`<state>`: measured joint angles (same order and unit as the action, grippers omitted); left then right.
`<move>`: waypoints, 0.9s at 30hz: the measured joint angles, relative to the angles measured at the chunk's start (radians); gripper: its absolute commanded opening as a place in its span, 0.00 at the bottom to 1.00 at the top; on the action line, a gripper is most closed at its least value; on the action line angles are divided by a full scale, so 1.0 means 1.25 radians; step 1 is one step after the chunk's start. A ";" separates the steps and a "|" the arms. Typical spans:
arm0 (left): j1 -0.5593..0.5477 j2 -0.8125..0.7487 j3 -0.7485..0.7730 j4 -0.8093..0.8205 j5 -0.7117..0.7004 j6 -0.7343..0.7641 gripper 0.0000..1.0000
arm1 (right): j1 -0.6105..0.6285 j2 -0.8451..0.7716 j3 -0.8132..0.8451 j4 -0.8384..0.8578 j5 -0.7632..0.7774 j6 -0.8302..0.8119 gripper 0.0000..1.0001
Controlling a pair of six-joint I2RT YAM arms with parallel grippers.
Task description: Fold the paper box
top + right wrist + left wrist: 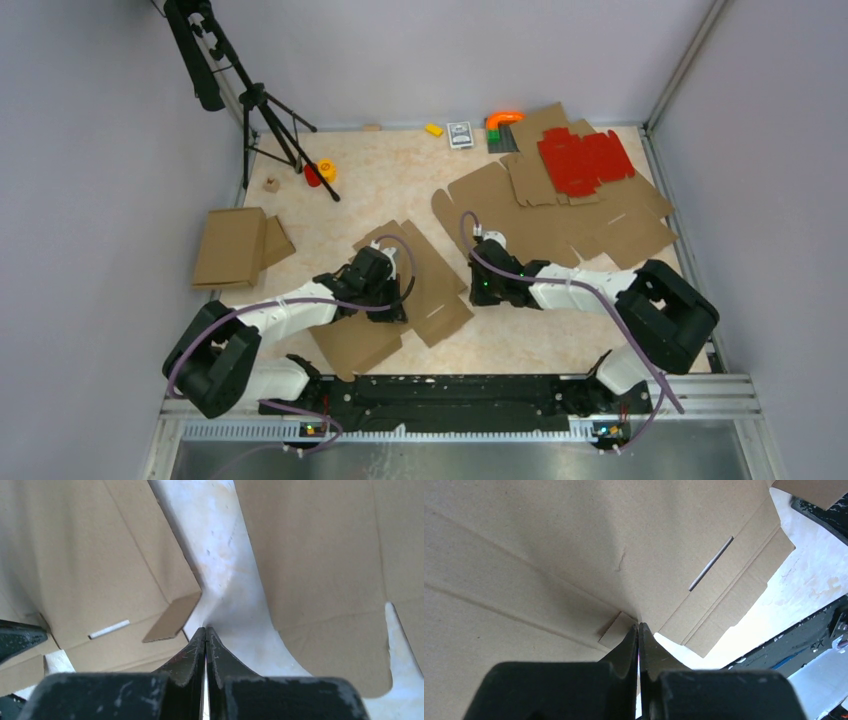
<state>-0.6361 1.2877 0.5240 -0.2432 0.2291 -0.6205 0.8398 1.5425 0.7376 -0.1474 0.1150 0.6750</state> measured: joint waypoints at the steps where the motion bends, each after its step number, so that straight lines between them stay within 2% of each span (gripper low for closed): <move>1: 0.000 0.000 0.001 -0.002 0.002 0.002 0.00 | 0.002 -0.012 -0.011 -0.003 0.000 0.003 0.00; 8: 0.000 0.006 0.009 -0.016 0.011 0.016 0.00 | 0.013 -0.071 -0.041 -0.052 0.002 0.006 0.00; 13: 0.000 0.010 0.011 -0.016 0.012 0.017 0.00 | 0.013 -0.080 -0.007 -0.078 0.002 -0.010 0.00; 27: 0.000 0.010 0.012 -0.017 0.013 0.017 0.00 | 0.012 0.038 0.144 -0.056 -0.005 -0.041 0.00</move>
<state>-0.6361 1.3003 0.5388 -0.2642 0.2451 -0.5991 0.8551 1.5906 0.9173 -0.2173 0.1085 0.6235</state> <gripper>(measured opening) 0.001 0.002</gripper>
